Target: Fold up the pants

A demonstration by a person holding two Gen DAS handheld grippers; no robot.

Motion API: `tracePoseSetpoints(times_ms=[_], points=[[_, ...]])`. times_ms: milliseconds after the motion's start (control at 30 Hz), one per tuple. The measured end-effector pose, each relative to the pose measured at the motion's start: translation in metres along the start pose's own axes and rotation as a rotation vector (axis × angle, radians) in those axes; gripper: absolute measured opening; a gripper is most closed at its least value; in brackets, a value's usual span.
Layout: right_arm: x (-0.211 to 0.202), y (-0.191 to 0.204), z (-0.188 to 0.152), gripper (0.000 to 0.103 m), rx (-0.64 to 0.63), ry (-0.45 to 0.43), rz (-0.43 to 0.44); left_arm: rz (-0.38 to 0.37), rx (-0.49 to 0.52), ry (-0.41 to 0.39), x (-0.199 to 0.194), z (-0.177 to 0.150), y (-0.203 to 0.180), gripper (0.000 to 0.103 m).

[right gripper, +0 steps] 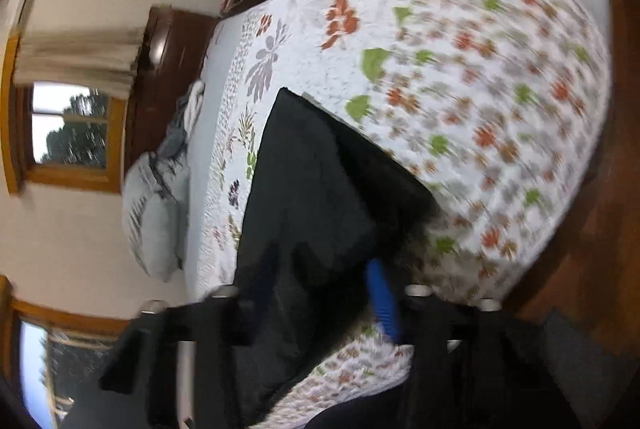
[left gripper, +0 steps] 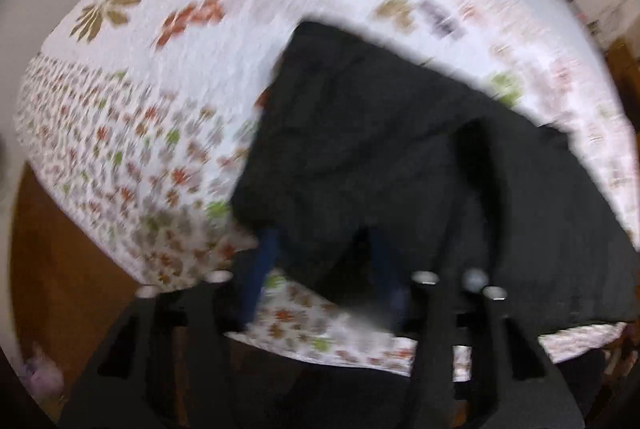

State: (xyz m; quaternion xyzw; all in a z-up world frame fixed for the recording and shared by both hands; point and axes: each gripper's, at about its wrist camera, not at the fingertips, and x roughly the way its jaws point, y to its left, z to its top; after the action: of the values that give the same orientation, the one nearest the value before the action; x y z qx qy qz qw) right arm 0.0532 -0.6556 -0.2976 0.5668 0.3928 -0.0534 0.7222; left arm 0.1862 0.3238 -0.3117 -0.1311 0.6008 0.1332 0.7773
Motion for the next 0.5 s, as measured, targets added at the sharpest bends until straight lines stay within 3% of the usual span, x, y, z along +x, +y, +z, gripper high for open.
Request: tracePoseSetpoints(times_ms=[100, 167, 200, 267, 500], points=[[0.009, 0.019, 0.012, 0.015, -0.066, -0.003, -0.031, 0.051, -0.016, 0.037, 0.013, -0.003, 0.000, 0.038], [0.011, 0.030, 0.019, 0.014, -0.087, -0.012, -0.012, 0.088, -0.010, 0.044, 0.017, -0.005, -0.003, 0.042], [0.012, 0.030, 0.020, 0.014, -0.083, -0.010, -0.014, 0.106, -0.029, 0.044, 0.018, -0.006, 0.000, 0.055], [0.019, 0.021, 0.019, 0.014, -0.060, 0.000, -0.054, 0.087, -0.107, 0.055, 0.023, -0.008, 0.014, 0.064], [0.019, -0.027, 0.005, 0.014, 0.056, 0.027, -0.045, 0.114, -0.067, 0.038, 0.019, -0.006, 0.005, 0.061]])
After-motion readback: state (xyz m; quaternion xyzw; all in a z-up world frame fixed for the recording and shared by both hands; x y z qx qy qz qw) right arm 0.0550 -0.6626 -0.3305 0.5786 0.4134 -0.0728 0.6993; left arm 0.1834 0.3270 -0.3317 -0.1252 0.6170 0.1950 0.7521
